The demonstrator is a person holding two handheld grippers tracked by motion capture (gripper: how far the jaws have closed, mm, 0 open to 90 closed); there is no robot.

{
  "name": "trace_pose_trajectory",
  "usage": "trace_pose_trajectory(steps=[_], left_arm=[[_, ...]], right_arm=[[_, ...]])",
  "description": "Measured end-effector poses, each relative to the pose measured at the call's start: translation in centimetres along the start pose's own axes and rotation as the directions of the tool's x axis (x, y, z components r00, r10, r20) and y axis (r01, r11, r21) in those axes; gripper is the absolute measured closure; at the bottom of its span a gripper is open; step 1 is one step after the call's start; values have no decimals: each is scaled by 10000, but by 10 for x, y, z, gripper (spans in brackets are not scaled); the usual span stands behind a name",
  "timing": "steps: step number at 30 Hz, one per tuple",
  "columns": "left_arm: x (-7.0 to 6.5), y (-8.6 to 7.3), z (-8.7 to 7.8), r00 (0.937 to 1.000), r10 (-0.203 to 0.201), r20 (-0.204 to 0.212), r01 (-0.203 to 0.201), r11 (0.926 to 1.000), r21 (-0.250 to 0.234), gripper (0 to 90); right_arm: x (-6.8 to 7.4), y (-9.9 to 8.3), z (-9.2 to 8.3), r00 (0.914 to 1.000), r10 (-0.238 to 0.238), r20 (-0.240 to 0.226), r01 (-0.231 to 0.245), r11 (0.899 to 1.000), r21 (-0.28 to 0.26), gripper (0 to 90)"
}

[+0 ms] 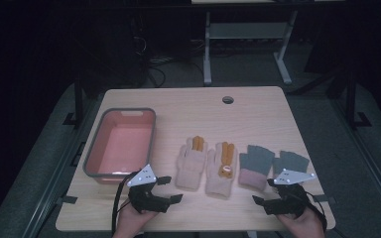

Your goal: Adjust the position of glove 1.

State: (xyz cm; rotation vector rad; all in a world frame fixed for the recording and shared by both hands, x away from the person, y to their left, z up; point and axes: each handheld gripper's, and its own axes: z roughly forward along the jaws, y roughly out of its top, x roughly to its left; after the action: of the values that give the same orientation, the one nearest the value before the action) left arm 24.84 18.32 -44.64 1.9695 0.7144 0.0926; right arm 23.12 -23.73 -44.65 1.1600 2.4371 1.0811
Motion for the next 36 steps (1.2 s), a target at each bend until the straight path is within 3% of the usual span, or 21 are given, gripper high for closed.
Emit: trace_pose_trajectory(steps=[7,10,17,23,24,29,36], left_arm=[[-6,1,1,9997,218,75,-218,9997,-64,216],[-8,0,2,9992,401,50,-402,9992,66,216],[-8,1,0,9994,338,103,-337,9994,-82,217],[-4,1,-1,9996,116,253,-111,9997,-202,217],[-3,1,-3,9996,13,283,-6,9998,-220,217],[-2,1,-6,9994,-205,280,215,9991,-367,217],[-5,2,-7,9998,133,131,-128,9992,-380,217]], right_arm=[[6,3,6,9993,-309,-218,314,9992,244,202],[9,7,5,9988,-373,-304,379,9991,180,203],[10,20,8,9968,-537,-588,534,9986,-65,202],[17,40,15,9915,-987,-849,1015,9944,291,200],[19,48,18,9876,-1248,-949,1291,9908,412,200],[24,64,22,9809,-1603,-1106,1683,9834,675,200],[29,100,33,9674,-2161,-1320,2286,9695,880,217]])
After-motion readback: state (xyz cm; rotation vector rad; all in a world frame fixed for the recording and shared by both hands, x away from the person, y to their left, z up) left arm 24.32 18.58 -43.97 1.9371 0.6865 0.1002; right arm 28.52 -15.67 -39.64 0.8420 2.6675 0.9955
